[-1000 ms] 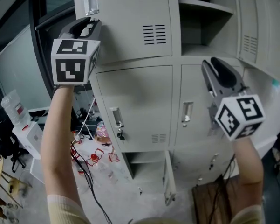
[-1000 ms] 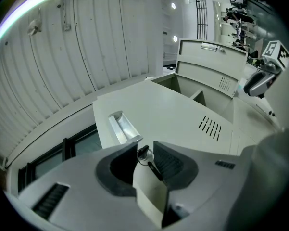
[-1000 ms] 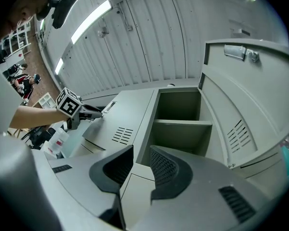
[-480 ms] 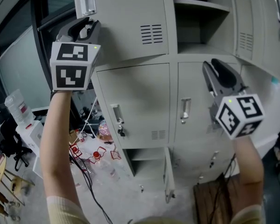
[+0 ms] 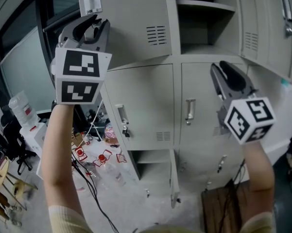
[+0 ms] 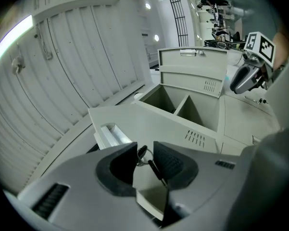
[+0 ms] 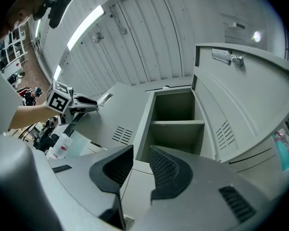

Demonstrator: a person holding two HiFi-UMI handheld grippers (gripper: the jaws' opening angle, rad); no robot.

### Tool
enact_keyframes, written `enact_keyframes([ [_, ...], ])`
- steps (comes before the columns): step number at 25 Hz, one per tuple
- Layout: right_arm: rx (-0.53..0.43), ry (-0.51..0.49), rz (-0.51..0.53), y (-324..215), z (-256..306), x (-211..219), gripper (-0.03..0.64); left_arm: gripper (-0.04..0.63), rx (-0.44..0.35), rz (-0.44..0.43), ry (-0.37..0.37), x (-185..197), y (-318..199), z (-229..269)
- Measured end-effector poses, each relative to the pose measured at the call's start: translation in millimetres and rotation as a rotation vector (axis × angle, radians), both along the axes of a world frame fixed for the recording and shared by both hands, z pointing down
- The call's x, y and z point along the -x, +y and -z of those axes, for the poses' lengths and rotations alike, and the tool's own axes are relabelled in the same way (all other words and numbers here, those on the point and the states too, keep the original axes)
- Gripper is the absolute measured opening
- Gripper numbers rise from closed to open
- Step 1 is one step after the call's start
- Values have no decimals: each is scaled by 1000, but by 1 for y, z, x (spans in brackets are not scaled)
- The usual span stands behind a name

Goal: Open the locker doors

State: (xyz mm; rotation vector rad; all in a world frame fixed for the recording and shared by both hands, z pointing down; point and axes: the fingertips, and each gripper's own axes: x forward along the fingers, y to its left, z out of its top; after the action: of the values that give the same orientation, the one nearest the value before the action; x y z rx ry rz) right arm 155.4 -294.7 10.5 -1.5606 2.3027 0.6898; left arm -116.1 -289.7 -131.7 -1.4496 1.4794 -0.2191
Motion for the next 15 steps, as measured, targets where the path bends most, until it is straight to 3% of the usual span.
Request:
enact_keyframes([
  [15, -15, -11, 10, 33, 0, -20, 103, 103, 18, 4, -82, -56, 47, -6],
])
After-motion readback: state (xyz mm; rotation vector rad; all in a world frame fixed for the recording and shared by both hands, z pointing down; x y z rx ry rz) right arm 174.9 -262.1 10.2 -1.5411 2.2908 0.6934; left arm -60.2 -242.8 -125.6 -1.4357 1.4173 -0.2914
